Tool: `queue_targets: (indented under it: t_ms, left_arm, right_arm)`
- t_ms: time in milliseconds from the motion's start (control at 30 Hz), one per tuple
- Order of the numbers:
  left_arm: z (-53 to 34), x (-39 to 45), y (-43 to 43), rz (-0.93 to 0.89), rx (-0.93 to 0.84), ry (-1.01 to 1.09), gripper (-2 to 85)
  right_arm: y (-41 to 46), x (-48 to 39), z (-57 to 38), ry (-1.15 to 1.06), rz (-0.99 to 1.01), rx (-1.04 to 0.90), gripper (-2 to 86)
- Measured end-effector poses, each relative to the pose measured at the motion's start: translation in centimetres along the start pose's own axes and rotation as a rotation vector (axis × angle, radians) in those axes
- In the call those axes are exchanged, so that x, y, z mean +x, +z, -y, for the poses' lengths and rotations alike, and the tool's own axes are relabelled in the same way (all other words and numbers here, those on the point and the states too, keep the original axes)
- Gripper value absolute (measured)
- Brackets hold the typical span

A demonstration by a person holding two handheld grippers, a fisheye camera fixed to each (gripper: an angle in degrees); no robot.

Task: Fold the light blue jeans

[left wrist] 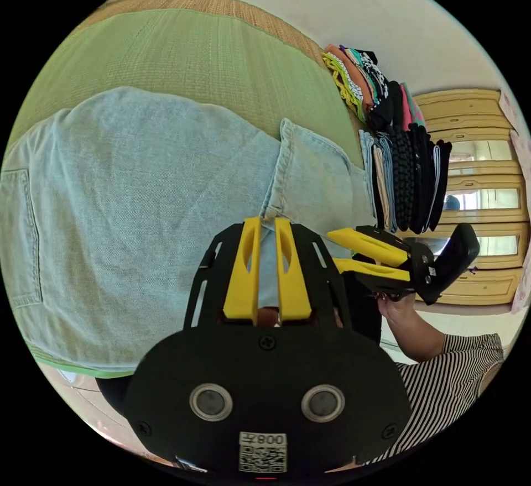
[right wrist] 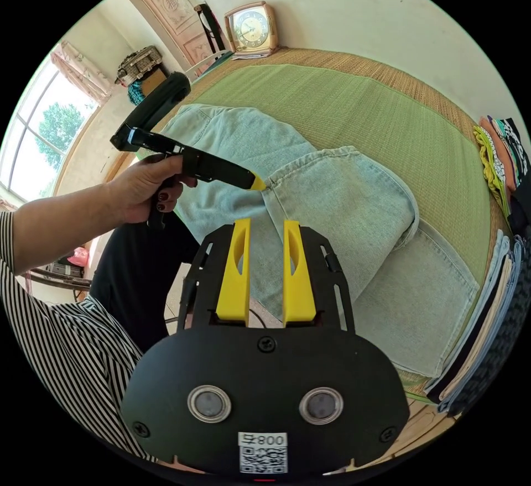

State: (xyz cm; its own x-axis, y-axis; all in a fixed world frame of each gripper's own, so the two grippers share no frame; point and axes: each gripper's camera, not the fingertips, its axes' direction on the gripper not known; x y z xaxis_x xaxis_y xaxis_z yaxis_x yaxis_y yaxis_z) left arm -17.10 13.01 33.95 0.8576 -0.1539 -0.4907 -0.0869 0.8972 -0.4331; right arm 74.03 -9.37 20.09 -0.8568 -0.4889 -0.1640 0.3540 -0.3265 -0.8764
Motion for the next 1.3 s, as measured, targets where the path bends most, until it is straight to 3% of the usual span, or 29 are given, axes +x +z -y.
queue_targets:
  t_ms: [300, 467, 567, 833, 1033, 1133, 1300]
  left_arm:
    - [-0.1, 4.2, -2.5, -0.185, 0.082, 0.090, 0.8]
    - [1.2, 8.1, -2.8, -0.247, 0.066, 0.193, 0.4]
    - [1.8, 10.2, -3.5, -0.291, 0.101, 0.244, 0.4]
    - [4.6, 15.4, -2.8, -0.250, 0.056, 0.331, 2.8]
    - [7.0, 23.0, 1.6, -0.169, -0.105, 0.474, 5.2]
    - [8.3, 27.4, 4.0, -0.099, -0.185, 0.555, 5.8]
    - [10.2, 36.1, 8.9, 0.084, -0.301, 0.720, 6.6]
  right_arm:
    - [-2.5, -2.5, -0.5, -0.057, -0.087, 0.074, 8.7]
    - [-5.1, -2.0, -2.2, -0.007, -0.185, 0.124, 3.2]
    - [-8.3, -0.4, -4.5, 0.034, -0.140, 0.173, 2.2]
    - [-23.5, 7.8, -19.0, 0.405, -0.048, 0.490, 1.5]
    - [-22.8, 15.5, -32.0, 0.905, 0.071, 0.411, 1.3]
    - [-21.5, 17.3, -35.3, 1.006, 0.175, 0.408, 1.3]
    - [-22.2, 18.3, -36.8, 1.004, 0.166, 0.400, 1.3]
